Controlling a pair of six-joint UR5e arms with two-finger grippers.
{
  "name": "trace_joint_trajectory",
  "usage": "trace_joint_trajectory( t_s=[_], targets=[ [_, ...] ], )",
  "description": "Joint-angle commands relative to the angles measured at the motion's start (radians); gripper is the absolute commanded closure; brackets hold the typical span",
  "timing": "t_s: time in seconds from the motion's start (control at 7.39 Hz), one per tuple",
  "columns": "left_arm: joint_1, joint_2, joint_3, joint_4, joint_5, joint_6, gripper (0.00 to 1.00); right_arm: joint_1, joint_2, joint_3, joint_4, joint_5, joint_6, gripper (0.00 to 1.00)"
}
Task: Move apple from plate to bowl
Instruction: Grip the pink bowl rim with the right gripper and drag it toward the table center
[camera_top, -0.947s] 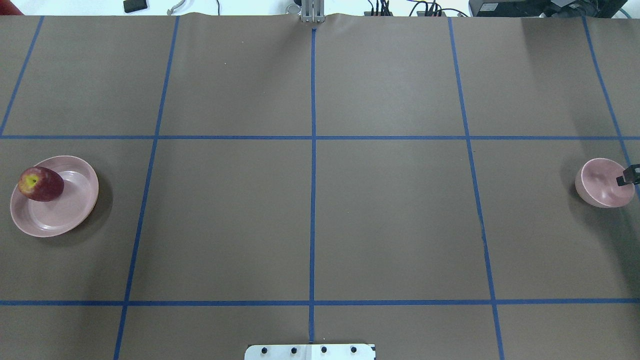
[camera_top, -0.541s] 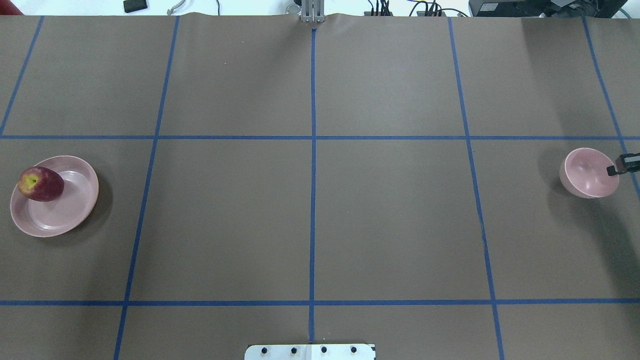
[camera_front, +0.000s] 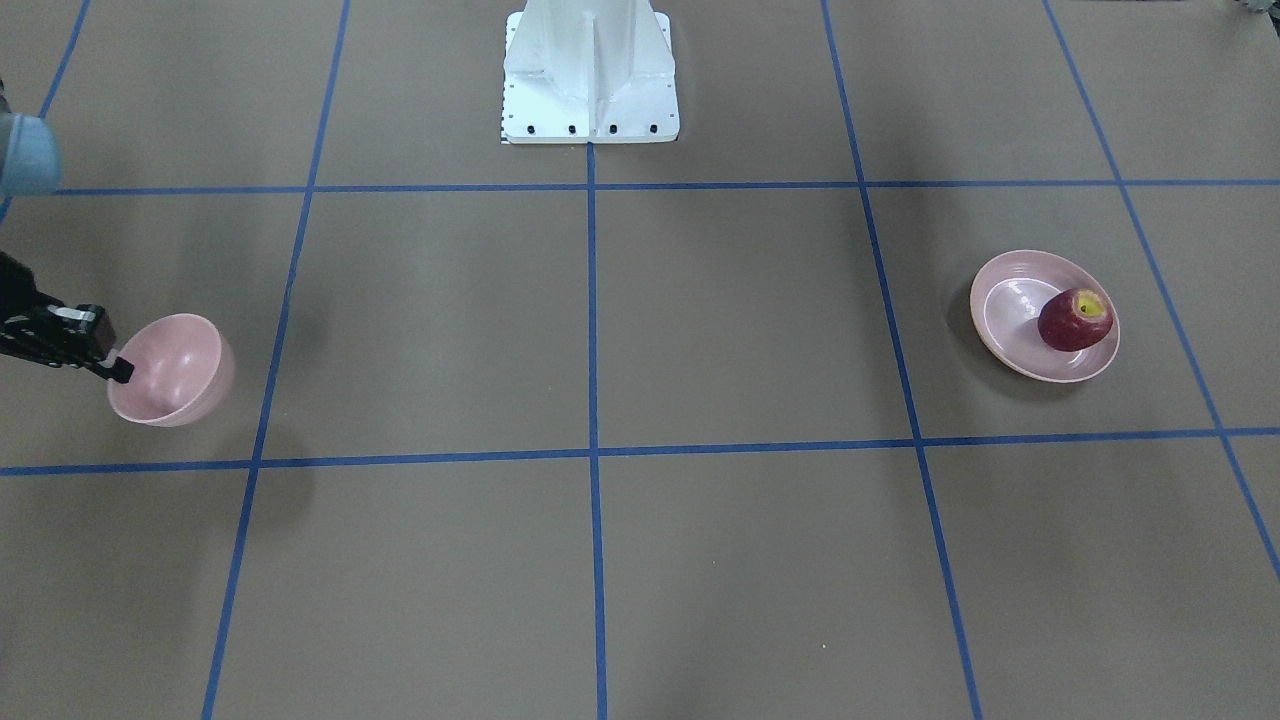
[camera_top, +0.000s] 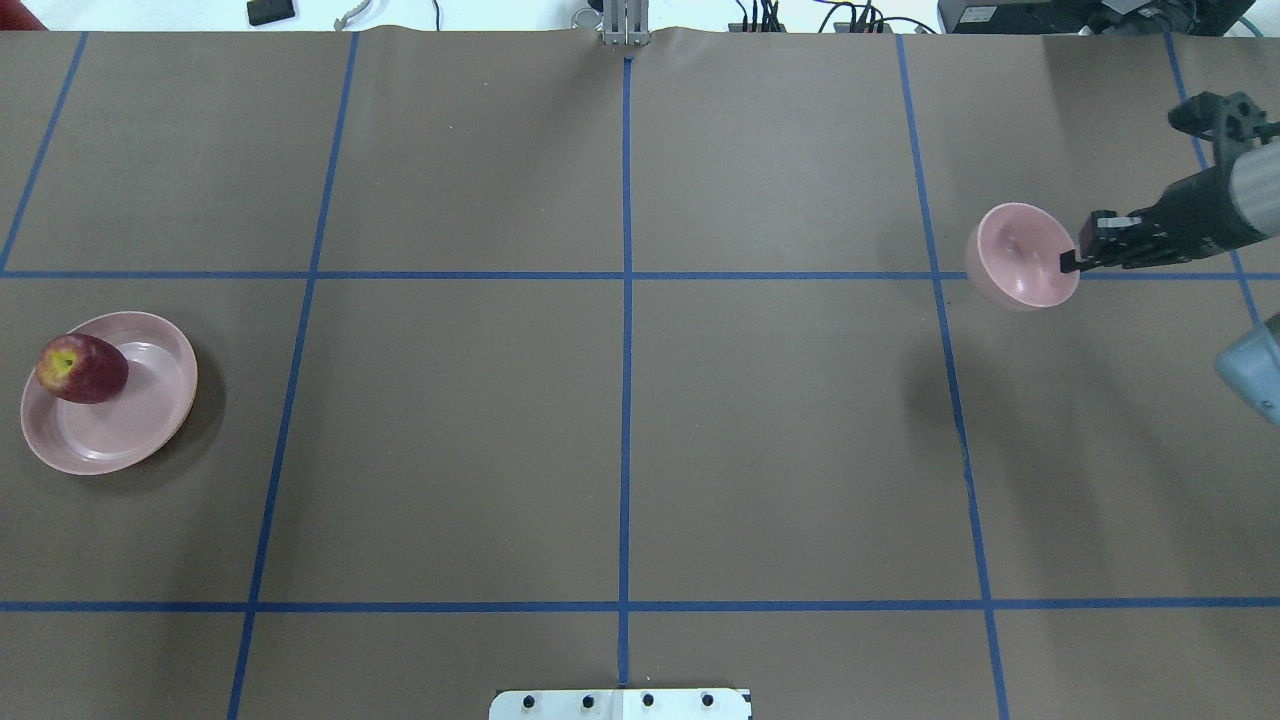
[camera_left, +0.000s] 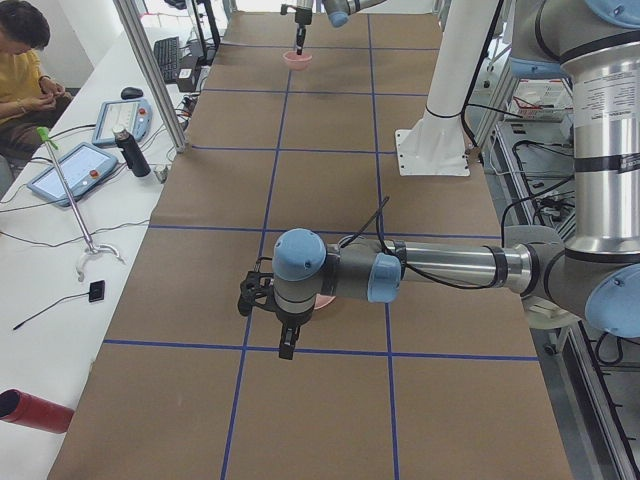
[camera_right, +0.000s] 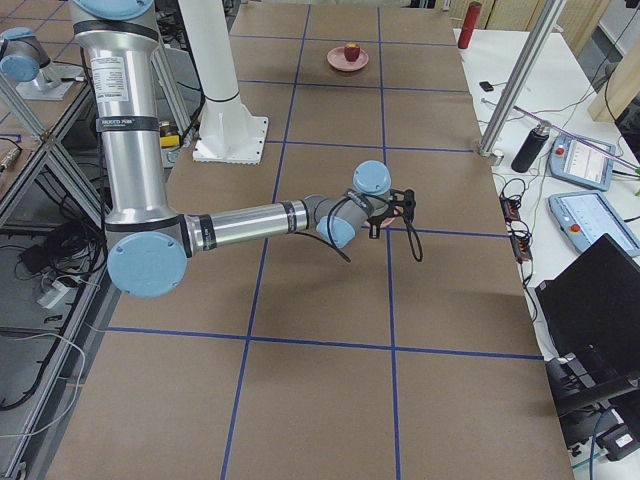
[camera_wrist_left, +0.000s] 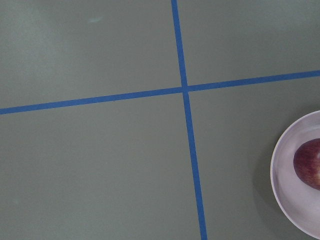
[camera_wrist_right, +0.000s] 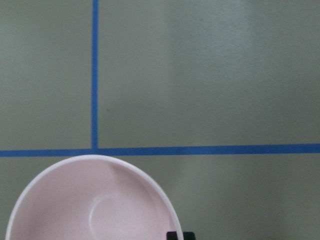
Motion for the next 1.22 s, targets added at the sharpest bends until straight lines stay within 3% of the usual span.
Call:
trace_joint_trajectory(
  t_s=[0.0, 0.27, 0.41, 0.81, 1.08],
  targets=[
    [0.0, 0.001, -0.001, 0.0, -0.001, 0.0, 0.02, -0.172, 0.136, 0.085, -0.073, -0.103, 0.245, 1.0],
    [0.0, 0.0, 0.001, 0.001, -0.001, 0.0, 0.02, -0.351, 0.304, 0.175, -0.418, -0.314, 0.295, 1.0],
    [0.0, 0.001, 0.001, 0.001, -0.001, 0.0, 0.02, -0.438, 0.372, 0.164, -0.496, -0.414, 0.336, 1.0],
    [0.0, 0.001, 0.001, 0.001, -0.001, -0.002, 0.02, -0.592, 0.501, 0.026, -0.563, -0.58, 0.412, 1.0],
    [0.0, 0.001, 0.001, 0.001, -0.001, -0.002, 0.02, -0.611, 0.53, -0.025, -0.564, -0.585, 0.413, 1.0]
  ],
)
